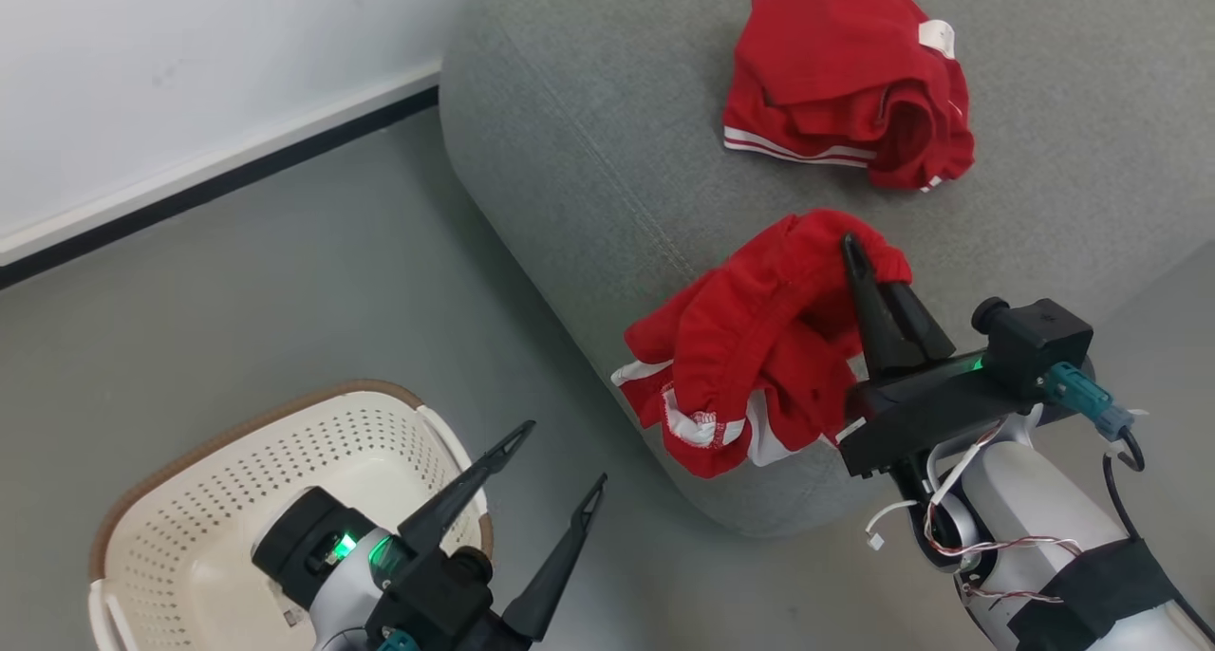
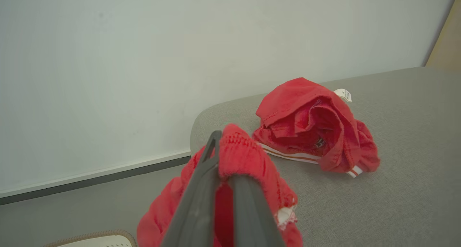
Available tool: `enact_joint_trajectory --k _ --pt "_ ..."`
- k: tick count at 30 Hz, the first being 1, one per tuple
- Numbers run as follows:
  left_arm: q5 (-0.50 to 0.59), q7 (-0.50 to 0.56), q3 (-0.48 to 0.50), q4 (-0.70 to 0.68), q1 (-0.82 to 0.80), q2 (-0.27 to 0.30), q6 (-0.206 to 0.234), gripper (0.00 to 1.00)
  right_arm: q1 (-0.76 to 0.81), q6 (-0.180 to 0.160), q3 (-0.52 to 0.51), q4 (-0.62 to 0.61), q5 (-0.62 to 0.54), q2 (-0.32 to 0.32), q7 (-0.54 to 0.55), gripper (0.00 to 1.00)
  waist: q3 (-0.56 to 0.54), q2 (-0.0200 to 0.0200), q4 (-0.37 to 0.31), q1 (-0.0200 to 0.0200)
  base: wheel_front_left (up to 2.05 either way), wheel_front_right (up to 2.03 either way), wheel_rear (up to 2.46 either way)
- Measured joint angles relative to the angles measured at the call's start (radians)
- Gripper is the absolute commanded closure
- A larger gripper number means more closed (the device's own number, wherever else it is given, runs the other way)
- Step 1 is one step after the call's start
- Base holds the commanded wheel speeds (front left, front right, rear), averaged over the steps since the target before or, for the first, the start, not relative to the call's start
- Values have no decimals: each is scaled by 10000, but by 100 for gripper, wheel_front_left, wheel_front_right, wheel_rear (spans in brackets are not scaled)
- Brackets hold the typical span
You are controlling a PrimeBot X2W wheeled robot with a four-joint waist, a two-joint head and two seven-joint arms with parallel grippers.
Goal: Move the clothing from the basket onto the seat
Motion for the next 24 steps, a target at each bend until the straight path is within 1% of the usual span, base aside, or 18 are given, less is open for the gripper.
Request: enact_joint_trajectory --k 2,6,13,18,21,24 --pt "0 69 -36 -8 -28 8 -84 0 3 -31 -107 -38 -6 0 0 100 96 0 -115 1 0 0 0" --pt "0 159 -100 -38 -58 23 -86 0 -2 -36 -374 -184 -59 0 0 100 249 0 -256 1 0 0 0" --pt "0 244 -180 -105 -264 36 -174 0 -339 -42 -922 -278 -96 2 -2 100 391 0 -275 1 0 0 0" --pt "2 297 -196 -251 -390 65 -176 0 -983 -40 -1421 -278 -119 -115 -4 100 534 0 -186 1 0 0 0" --pt "4 328 -182 -307 -502 96 -184 0 -1539 -36 -1714 -240 -207 -328 -17 100 646 0 -111 1 0 0 0" --pt "12 389 -182 -355 -555 157 -251 0 -2190 42 -2002 -180 -203 -466 -23 100 778 0 -22 1 0 0 0"
